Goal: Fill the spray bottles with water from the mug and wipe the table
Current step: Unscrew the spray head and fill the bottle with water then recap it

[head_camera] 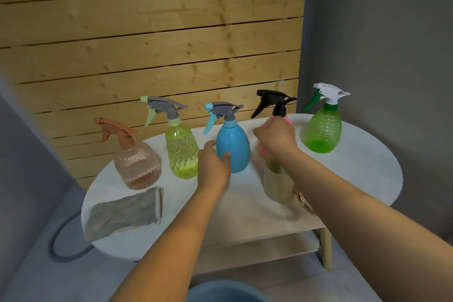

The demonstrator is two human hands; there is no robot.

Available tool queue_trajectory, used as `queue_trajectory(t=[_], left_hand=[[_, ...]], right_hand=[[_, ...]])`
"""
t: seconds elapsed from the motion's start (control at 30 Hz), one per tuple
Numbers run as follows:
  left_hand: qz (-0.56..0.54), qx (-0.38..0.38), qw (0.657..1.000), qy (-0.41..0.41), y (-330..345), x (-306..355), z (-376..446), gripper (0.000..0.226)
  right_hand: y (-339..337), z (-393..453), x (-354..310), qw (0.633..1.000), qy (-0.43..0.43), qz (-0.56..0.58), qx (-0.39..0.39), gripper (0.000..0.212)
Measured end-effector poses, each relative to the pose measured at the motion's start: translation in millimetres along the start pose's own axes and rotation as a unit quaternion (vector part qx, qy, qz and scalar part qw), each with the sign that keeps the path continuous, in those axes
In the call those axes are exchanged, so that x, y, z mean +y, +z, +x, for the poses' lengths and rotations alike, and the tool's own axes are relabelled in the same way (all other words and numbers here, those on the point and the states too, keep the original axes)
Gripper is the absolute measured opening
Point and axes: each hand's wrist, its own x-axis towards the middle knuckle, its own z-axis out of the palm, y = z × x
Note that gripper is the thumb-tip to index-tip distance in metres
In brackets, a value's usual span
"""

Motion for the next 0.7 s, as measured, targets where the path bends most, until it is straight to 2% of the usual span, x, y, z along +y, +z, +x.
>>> queue_trajectory(t=[0.1, 0.2, 0.3, 0.43, 0.6, 0.7], left_hand=[[-0.022, 0.069, 0.996, 0.048, 2, 2, -17, 0.034], [-0.036, 0.067, 0.995, 0.066, 5, 3, -25, 0.031], [-0.044, 0.058, 0.994, 0.075, 8, 6, -26, 0.03], [-0.052, 0.05, 0.994, 0.086, 7, 8, -26, 0.029], [-0.064, 0.045, 0.992, 0.095, 1, 14, -38, 0.028], [-0.08, 0.039, 0.99, 0.112, -11, 21, -50, 0.027]], right_hand=[[-16, 15, 11, 0.994, 0.06, 0.034, 0.079, 0.052], [-22, 34, 23, 0.995, 0.07, -0.019, 0.072, 0.078], [-20, 44, 29, 0.997, 0.023, -0.067, 0.011, 0.071], [-17, 48, 28, 1.0, 0.009, 0.009, -0.01, 0.059], [-21, 34, 28, 0.999, -0.01, 0.037, 0.038, 0.052], [-33, 15, 20, 0.992, -0.062, 0.072, 0.079, 0.05]])
